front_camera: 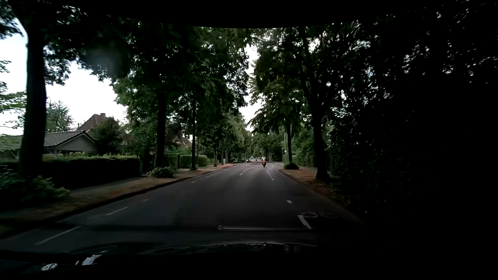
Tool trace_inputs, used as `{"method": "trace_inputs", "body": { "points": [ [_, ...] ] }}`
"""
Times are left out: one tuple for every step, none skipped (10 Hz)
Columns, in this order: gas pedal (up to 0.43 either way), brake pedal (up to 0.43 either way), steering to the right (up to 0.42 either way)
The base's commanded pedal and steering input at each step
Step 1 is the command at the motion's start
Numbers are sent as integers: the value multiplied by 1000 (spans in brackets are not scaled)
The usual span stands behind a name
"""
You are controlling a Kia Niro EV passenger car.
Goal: Follow the waypoints while adhering to traffic rules and regulations
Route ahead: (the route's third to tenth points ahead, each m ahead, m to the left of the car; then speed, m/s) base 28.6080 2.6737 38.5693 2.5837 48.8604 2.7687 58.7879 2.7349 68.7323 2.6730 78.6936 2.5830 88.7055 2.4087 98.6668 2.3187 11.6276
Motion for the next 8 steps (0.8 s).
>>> {"method": "trace_inputs", "body": {
  "points": [
    [157,0,-4],
    [157,0,-4],
    [157,0,-3],
    [157,0,-3],
    [157,0,-3],
    [157,0,-1],
    [157,0,2],
    [157,0,5]
  ]
}}
